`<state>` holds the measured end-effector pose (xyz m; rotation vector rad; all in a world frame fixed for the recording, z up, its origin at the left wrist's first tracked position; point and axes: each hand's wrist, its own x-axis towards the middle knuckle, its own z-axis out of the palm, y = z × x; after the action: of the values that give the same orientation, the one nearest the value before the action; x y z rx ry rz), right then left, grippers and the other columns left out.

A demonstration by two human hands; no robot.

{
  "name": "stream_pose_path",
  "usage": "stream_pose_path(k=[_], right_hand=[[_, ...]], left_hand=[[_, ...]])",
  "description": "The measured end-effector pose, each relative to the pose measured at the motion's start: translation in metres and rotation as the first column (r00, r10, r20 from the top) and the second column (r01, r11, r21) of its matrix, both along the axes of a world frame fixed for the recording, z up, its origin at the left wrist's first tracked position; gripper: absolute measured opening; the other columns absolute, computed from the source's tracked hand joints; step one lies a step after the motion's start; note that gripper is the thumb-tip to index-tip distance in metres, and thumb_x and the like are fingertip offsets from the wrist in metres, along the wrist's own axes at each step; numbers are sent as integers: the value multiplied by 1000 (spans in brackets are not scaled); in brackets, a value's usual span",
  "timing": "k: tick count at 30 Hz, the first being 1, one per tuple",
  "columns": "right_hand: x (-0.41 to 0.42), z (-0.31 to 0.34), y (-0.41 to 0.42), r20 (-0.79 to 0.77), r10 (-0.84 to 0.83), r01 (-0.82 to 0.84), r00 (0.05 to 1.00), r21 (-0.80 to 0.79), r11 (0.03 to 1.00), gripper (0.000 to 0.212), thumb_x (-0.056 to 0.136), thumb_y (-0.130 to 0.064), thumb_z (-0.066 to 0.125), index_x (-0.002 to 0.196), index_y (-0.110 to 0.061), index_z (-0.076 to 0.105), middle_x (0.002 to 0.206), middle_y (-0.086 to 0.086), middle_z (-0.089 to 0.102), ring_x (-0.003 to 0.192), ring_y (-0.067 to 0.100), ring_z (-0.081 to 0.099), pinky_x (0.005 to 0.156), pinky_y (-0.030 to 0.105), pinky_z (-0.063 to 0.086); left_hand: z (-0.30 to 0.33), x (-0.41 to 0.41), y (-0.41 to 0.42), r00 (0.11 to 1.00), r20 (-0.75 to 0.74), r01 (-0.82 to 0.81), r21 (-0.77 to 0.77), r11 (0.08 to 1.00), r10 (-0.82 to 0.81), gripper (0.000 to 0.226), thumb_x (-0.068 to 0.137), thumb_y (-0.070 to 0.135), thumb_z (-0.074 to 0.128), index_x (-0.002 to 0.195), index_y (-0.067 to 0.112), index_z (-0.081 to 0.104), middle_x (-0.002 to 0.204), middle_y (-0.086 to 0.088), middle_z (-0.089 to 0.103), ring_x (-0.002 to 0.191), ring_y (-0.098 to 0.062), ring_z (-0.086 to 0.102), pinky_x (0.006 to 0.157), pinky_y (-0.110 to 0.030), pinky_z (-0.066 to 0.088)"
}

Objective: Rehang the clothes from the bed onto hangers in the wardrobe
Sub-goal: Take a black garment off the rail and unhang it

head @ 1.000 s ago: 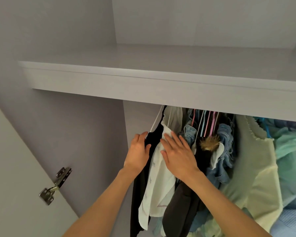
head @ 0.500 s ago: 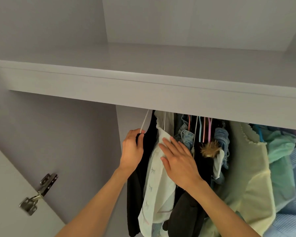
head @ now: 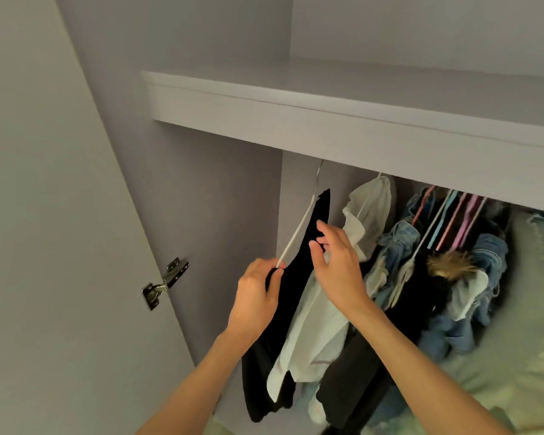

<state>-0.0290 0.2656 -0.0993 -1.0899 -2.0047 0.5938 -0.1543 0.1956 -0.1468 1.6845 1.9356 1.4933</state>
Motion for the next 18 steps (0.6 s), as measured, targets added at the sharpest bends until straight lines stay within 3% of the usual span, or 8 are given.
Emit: stream_pose_path(k=[3, 5, 7, 9, 11, 16, 18], right_hand=[[-32, 9, -13, -144, 42, -80, 989, -272, 959, 47, 97, -19, 45, 140, -6, 33, 125, 3, 51, 106, 13, 55, 91, 23, 42], [-51, 17, -14, -421, -16, -246, 907, -559, 792, 40, 97, -20, 47, 133, -2, 40, 110, 10, 60, 99, 23, 62, 84, 27, 49], [-67, 23, -15, -621, -236, -419, 748, -716, 558, 26, 97, -20, 48, 114, 0, 50, 97, 15, 60, 83, 23, 62, 73, 30, 52], [-80, 18, -22, -568, -327, -389, 755, -790, 474, 21, 97, -24, 48, 92, -4, 52, 84, 11, 58, 71, 19, 57, 65, 28, 50], [-87, 3, -37, -466, -315, -281, 827, -828, 486, 25, 96, -29, 48, 80, -9, 50, 75, 7, 54, 61, 16, 50, 56, 25, 46], [-73, -37, -76, -276, -143, -165, 950, -838, 520, 27, 94, -35, 51, 98, -9, 57, 68, 3, 51, 53, 11, 43, 45, 19, 37], [-63, -47, -92, -197, -22, -149, 980, -806, 573, 28, 95, -35, 49, 96, -10, 61, 66, 2, 52, 54, 10, 44, 46, 18, 37]], left_hand=[[-6, -10, -29, 999, -13, -36, -16, 999, 36, 15, 93, 10, 52, 101, 12, 65, 83, 13, 53, 73, 6, 51, 66, -5, 36], [-11, -16, -49, 998, -37, -50, -26, 998, 49, 15, 92, 10, 53, 100, 13, 65, 81, 17, 50, 76, 7, 50, 69, -4, 35], [-17, -21, -70, 997, -54, -57, -56, 997, 54, 15, 93, 11, 53, 102, 13, 65, 82, 18, 49, 77, 6, 50, 70, -3, 35], [-23, -26, -90, 998, -35, -46, -99, 994, 42, 16, 93, 14, 53, 103, 14, 65, 84, 18, 51, 74, 3, 50, 69, -6, 37], [-29, -31, -107, 1000, -14, 4, -140, 990, -6, 16, 93, 17, 53, 100, 14, 67, 85, 15, 55, 75, -1, 52, 70, -9, 40], [-45, -48, -148, 999, 9, -40, -263, 964, 44, 22, 96, 24, 47, 107, 17, 65, 96, 12, 58, 83, 12, 51, 71, -5, 38], [-51, -52, -163, 996, -11, -85, -311, 947, 86, 26, 97, 26, 45, 113, 17, 63, 102, 12, 56, 84, 12, 51, 73, -1, 37]])
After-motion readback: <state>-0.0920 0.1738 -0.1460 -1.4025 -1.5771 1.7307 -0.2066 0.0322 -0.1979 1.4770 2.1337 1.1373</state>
